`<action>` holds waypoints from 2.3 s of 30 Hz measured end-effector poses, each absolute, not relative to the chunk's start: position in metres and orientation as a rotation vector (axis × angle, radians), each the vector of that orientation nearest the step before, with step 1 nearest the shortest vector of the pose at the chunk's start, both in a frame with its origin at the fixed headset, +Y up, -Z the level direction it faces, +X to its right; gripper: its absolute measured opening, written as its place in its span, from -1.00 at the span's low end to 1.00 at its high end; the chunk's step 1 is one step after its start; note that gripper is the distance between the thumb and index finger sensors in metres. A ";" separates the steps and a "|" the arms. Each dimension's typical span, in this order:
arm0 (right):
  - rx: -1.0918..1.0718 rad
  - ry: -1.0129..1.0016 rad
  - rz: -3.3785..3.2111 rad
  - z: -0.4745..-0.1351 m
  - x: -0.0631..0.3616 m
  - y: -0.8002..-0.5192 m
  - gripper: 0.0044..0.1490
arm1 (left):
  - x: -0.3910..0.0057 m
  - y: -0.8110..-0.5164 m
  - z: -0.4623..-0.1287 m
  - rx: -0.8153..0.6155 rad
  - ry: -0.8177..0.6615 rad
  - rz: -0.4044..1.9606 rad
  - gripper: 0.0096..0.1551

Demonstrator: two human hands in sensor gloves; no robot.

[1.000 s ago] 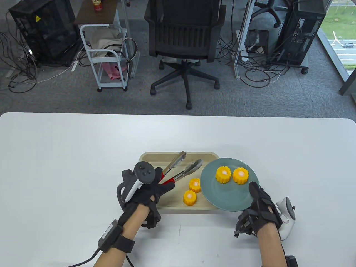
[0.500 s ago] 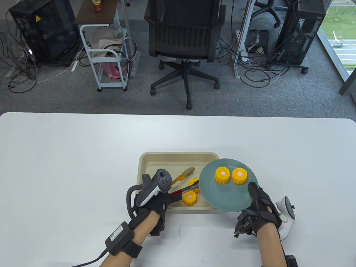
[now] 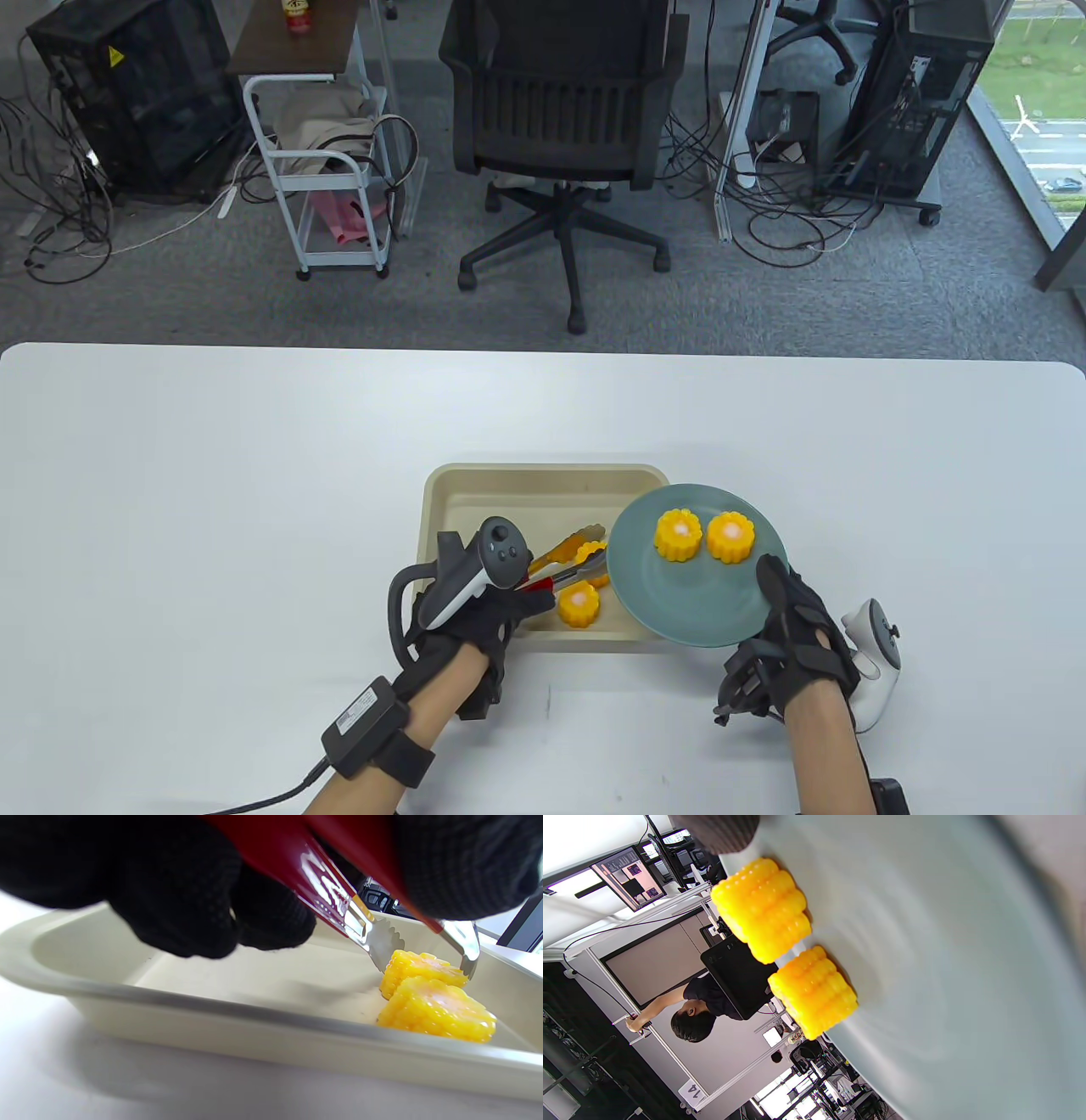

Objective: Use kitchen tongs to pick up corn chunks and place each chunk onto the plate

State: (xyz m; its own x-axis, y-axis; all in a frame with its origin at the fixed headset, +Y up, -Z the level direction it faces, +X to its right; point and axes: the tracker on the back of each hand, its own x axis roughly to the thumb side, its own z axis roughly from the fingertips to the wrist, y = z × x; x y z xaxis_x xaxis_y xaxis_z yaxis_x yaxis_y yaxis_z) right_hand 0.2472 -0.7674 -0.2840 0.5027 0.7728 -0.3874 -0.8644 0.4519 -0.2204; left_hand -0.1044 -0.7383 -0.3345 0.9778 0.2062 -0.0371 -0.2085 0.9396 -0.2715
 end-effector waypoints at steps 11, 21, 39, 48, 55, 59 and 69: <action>-0.422 0.246 1.024 -0.284 0.247 -0.768 -0.32 | -0.131 -0.724 -0.341 -0.237 0.064 0.339 -0.18; -0.431 0.244 1.035 -0.284 0.247 -0.769 -0.32 | -0.158 -0.682 -0.337 -0.133 0.082 0.507 -0.18; -0.432 0.254 1.023 -0.284 0.243 -0.770 -0.32 | -0.079 -0.633 -0.281 -0.064 -0.356 0.526 -0.17; -0.421 0.260 0.993 -0.283 0.242 -0.769 -0.32 | -0.060 -0.646 -0.277 -0.051 -0.398 0.412 -0.17; -0.421 0.264 0.966 -0.282 0.241 -0.769 -0.32 | -0.057 -0.649 -0.277 -0.031 -0.417 0.417 -0.12; -0.422 0.263 0.970 -0.282 0.241 -0.770 -0.32 | -0.059 -0.646 -0.277 0.040 -0.439 0.470 0.00; -0.426 0.250 0.975 -0.282 0.243 -0.771 -0.32 | -0.079 -0.633 -0.280 0.095 -0.403 0.571 0.05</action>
State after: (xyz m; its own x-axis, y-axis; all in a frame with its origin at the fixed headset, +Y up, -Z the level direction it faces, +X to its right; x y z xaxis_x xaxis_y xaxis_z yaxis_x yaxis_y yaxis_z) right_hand 0.2427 -0.7706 -0.2824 0.5416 0.7440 -0.3913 -0.8405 0.4879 -0.2358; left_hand -0.0790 -0.6327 -0.2799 0.7657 0.5063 0.3967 -0.5430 0.8394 -0.0233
